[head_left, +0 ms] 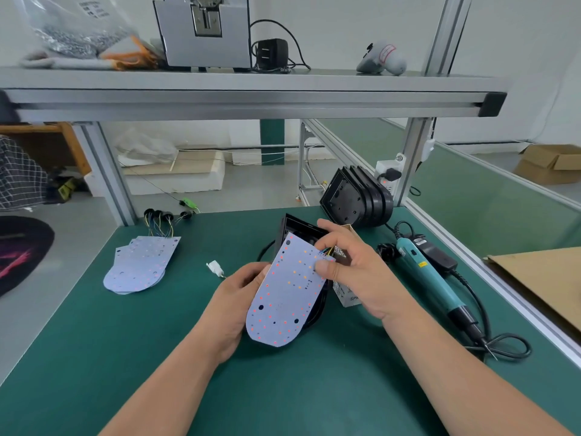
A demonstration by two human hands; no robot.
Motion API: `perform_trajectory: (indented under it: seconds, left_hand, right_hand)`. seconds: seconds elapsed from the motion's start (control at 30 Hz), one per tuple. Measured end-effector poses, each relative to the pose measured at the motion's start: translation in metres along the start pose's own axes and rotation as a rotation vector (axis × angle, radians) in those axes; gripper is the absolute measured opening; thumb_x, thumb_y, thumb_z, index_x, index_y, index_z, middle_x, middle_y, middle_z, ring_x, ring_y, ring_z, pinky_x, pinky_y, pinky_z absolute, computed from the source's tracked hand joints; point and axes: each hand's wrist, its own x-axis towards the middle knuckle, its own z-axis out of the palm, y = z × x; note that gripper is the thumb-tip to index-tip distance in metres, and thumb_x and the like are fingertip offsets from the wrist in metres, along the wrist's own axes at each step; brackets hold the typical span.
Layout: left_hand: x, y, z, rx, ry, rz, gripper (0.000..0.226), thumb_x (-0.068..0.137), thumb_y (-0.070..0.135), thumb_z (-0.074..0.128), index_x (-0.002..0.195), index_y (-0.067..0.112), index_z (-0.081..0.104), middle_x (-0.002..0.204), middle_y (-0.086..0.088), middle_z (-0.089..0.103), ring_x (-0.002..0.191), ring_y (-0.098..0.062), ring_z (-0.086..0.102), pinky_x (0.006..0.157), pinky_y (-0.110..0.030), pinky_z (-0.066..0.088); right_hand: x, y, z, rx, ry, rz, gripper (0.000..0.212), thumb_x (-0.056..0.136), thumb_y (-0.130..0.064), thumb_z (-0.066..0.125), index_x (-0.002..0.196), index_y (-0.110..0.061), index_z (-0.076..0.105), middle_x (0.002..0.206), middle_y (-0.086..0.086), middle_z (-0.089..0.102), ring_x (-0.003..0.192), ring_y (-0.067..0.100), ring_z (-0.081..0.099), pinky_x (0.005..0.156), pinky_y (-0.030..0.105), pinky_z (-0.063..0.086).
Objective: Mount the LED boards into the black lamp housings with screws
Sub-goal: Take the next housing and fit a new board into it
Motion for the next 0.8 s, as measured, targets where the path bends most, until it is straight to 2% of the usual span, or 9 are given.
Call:
perform_trajectory:
  seconds: [0.07, 0.2, 0.33, 0.4, 0.5, 0.53, 0.6, 0.73, 0.8]
  left_hand:
    - [0.0, 0.001, -0.001, 0.042, -0.024, 0.015, 0.045, 0.078, 0.062, 0.077, 0.112, 0.033, 0.078, 0.11, -0.003, 0.079, 0.088, -0.018, 0.07, 0.077, -0.032, 0.055]
    - [-0.001, 0.001, -0.003, 0.034, -0.087, 0.037, 0.051, 0.072, 0.06, 0.083, 0.112, 0.028, 0.077, 0.098, -0.002, 0.073, 0.082, -0.022, 0.058, 0.072, -0.034, 0.049]
    - [0.002, -0.001, -0.006, 0.082, -0.043, 0.083, 0.042, 0.08, 0.052, 0.073, 0.1, 0.015, 0.07, 0.084, -0.004, 0.057, 0.077, -0.021, 0.043, 0.067, -0.032, 0.036]
    - [0.004, -0.001, -0.005, 0.088, -0.017, 0.083, 0.043, 0.081, 0.045, 0.067, 0.101, 0.006, 0.064, 0.083, -0.007, 0.056, 0.076, -0.023, 0.045, 0.064, -0.032, 0.046]
    - [0.007, -0.007, -0.003, 0.056, 0.013, 0.073, 0.031, 0.082, 0.031, 0.061, 0.1, 0.007, 0.068, 0.086, -0.011, 0.065, 0.076, -0.023, 0.058, 0.073, -0.049, 0.066]
    - [0.007, -0.008, -0.002, 0.054, 0.019, 0.074, 0.026, 0.083, 0.029, 0.061, 0.098, 0.01, 0.069, 0.086, -0.01, 0.066, 0.076, -0.022, 0.06, 0.077, -0.053, 0.067]
    - [0.007, -0.011, 0.002, 0.063, 0.03, 0.088, 0.017, 0.085, 0.029, 0.06, 0.091, 0.019, 0.072, 0.083, -0.004, 0.067, 0.074, -0.02, 0.063, 0.076, -0.051, 0.067]
    - [0.005, -0.014, 0.007, 0.044, 0.123, 0.092, 0.029, 0.082, 0.033, 0.065, 0.107, 0.025, 0.075, 0.1, -0.008, 0.075, 0.078, -0.023, 0.071, 0.079, -0.05, 0.067]
    - [0.004, -0.014, 0.01, 0.045, 0.19, 0.097, 0.036, 0.08, 0.036, 0.069, 0.115, 0.027, 0.074, 0.119, -0.011, 0.071, 0.085, -0.026, 0.075, 0.079, -0.051, 0.067]
  right_hand:
    - [-0.001, -0.001, 0.0, 0.015, -0.023, -0.02, 0.022, 0.09, -0.003, 0.079, 0.102, -0.021, 0.072, 0.165, -0.012, 0.038, 0.147, -0.009, 0.035, 0.109, 0.015, 0.038]
    - [-0.001, -0.006, 0.003, 0.046, -0.068, -0.073, 0.021, 0.092, -0.001, 0.076, 0.1, -0.021, 0.072, 0.168, -0.01, 0.034, 0.144, -0.013, 0.037, 0.1, 0.008, 0.041]
    - [0.001, -0.011, 0.0, 0.026, 0.003, -0.093, 0.022, 0.087, -0.016, 0.078, 0.097, -0.035, 0.074, 0.167, -0.015, 0.036, 0.152, 0.001, 0.035, 0.117, 0.028, 0.033]
    - [0.002, -0.013, -0.004, -0.112, 0.061, -0.118, 0.026, 0.089, -0.02, 0.078, 0.099, -0.043, 0.073, 0.164, -0.018, 0.037, 0.146, 0.0, 0.04, 0.114, 0.026, 0.032]
    - [0.004, -0.012, -0.01, -0.257, 0.132, -0.131, 0.032, 0.094, -0.01, 0.078, 0.104, -0.039, 0.069, 0.151, -0.016, 0.044, 0.113, 0.002, 0.054, 0.097, 0.024, 0.042]
    - [0.004, -0.011, -0.011, -0.247, 0.137, -0.125, 0.032, 0.095, -0.005, 0.076, 0.105, -0.035, 0.069, 0.148, -0.014, 0.047, 0.11, 0.003, 0.056, 0.093, 0.022, 0.045]
    - [0.004, -0.01, -0.012, -0.224, 0.124, -0.119, 0.029, 0.095, 0.001, 0.072, 0.105, -0.026, 0.069, 0.144, -0.011, 0.051, 0.122, 0.005, 0.057, 0.093, 0.013, 0.044]
    - [0.004, -0.009, -0.01, -0.151, 0.138, -0.063, 0.026, 0.096, -0.001, 0.069, 0.102, -0.026, 0.07, 0.146, -0.013, 0.056, 0.132, 0.005, 0.057, 0.098, 0.022, 0.048]
    - [0.004, -0.009, -0.003, -0.06, 0.197, -0.014, 0.026, 0.098, -0.004, 0.067, 0.102, -0.029, 0.073, 0.14, -0.021, 0.06, 0.127, -0.002, 0.059, 0.099, 0.015, 0.048]
